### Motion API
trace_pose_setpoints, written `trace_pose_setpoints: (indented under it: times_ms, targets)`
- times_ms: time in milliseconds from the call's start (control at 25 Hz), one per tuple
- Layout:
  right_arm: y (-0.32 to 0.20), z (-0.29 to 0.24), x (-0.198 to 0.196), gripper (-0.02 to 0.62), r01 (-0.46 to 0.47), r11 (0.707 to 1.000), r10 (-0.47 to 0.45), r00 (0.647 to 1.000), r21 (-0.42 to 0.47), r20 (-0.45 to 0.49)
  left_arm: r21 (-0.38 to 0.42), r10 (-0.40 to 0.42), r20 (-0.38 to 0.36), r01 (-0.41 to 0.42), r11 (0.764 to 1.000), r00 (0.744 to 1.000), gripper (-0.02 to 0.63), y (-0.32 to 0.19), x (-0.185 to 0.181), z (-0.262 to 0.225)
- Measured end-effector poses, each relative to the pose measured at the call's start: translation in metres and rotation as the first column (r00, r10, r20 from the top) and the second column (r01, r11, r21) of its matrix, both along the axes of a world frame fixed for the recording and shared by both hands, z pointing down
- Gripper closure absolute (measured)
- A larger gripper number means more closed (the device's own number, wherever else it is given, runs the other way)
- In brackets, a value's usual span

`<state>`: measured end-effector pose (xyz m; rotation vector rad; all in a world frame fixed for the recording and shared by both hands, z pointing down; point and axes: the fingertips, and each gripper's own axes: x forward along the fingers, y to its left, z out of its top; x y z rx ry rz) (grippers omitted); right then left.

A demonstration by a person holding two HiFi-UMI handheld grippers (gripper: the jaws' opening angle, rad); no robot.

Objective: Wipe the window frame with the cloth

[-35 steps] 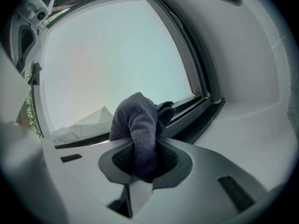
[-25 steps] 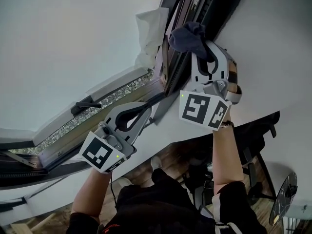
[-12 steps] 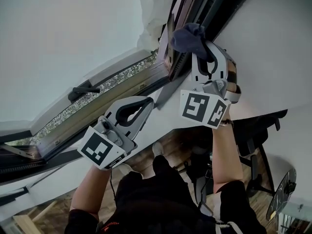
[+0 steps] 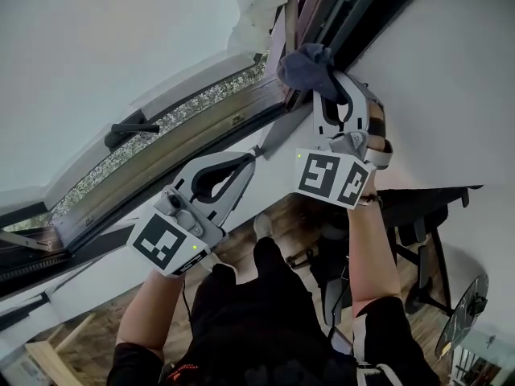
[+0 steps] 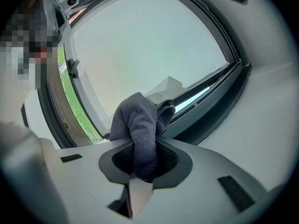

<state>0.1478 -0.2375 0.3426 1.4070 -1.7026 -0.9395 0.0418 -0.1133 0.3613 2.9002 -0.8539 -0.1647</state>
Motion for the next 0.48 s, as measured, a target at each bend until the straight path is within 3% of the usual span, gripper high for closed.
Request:
trace_pose_setpoints:
  times_ms: [320,480]
  targets:
    - [-0.003,0.067,0.002,0.535,0.010,0.995,-0.010,1.000,-0.095,0.006,-0.112,-0.014,0.021,0.017,0.994,1.000,0.586,-0.001,0.002,0.037]
    - [-0.003,0.098,0.002,0.535,0.017,0.991,-0.015,1.000,-0.135,0.016,-0.118,-0.030,0.024,0.033,0.993,0.999,0.586,-0.002,0.000,0.051]
